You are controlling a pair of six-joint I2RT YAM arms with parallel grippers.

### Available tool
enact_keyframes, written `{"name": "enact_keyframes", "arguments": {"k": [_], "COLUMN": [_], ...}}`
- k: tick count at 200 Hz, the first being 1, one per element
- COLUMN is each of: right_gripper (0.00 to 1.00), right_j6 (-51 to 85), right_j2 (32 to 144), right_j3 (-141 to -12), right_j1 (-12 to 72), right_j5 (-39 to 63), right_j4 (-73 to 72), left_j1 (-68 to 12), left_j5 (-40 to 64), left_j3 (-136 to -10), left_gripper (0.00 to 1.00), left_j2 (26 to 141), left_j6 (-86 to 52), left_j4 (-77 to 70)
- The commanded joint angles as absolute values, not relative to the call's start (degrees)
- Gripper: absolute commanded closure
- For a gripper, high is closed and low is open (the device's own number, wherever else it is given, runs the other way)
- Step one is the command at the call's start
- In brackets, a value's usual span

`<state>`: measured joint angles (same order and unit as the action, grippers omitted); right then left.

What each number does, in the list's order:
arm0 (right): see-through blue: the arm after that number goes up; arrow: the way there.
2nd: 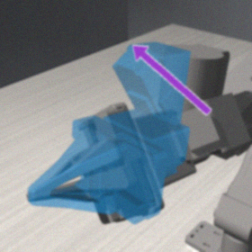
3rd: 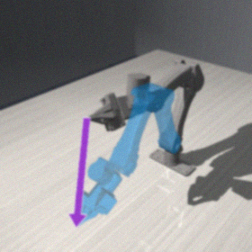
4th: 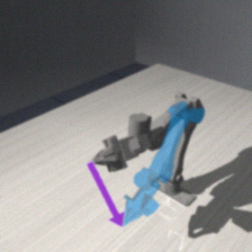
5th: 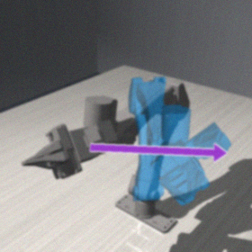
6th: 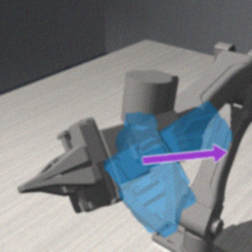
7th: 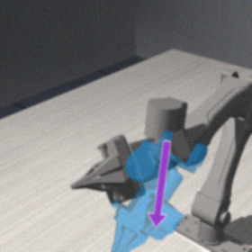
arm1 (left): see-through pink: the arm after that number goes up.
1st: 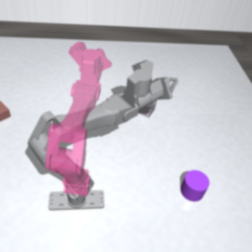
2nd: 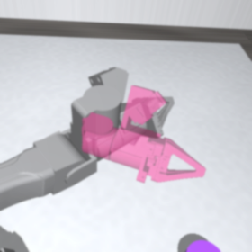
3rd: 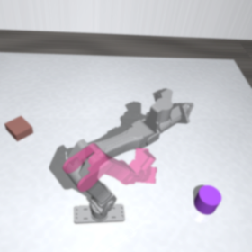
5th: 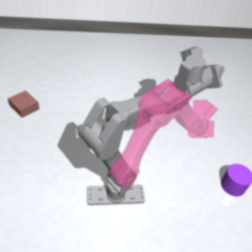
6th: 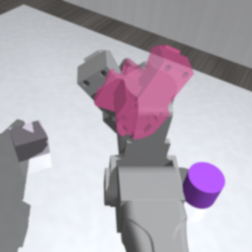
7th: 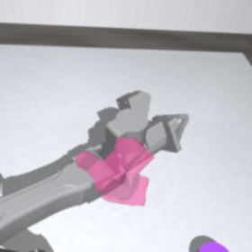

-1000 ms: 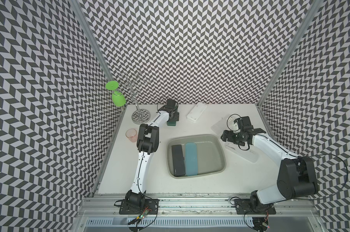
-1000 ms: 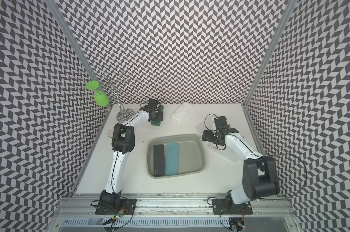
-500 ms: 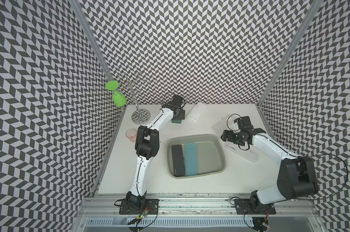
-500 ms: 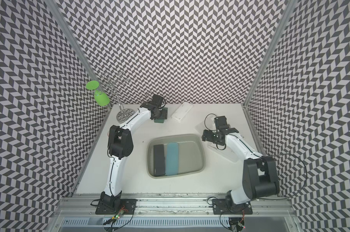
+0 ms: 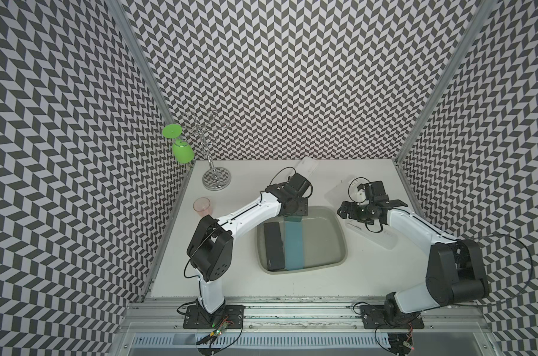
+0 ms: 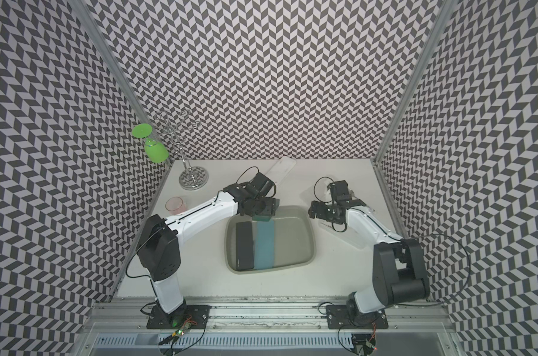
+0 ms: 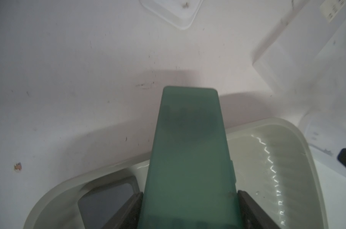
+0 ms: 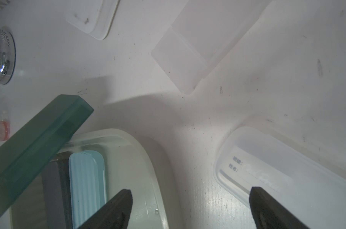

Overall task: Put the pencil case into the storage box
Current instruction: Place the pencil case at the storage box.

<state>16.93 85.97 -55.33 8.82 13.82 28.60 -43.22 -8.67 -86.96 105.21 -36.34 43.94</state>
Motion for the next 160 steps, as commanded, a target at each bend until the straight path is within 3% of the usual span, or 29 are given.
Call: {"name": "enact_keyframes", "arguments": {"k": [1,69,160], "right_gripper": [0.03,0.03,0.03], "right_j6": [15.6,15.3,15.6], "right_j2": [85.1,85.6,86.8], "right_j3": [-54.1,-52.0,-52.4], "right_j1": [8.7,8.7,8.8], "right_j5": [15.1,15.1,14.2], "right_j4": [25.8,24.3,23.9], "left_j1": [-45.5,-52.7,-52.9], "left_j5": [-10.5,-9.9,-7.9], "left_j3": [-83.2,-77.1,-72.7], "left_gripper": [0.25,0.26,0.22], "left_j2": [101.2,101.2,106.3], "left_j6": [-41.4,-46.2,-43.6], "left_j4": [43.2,42.0,38.1]}}
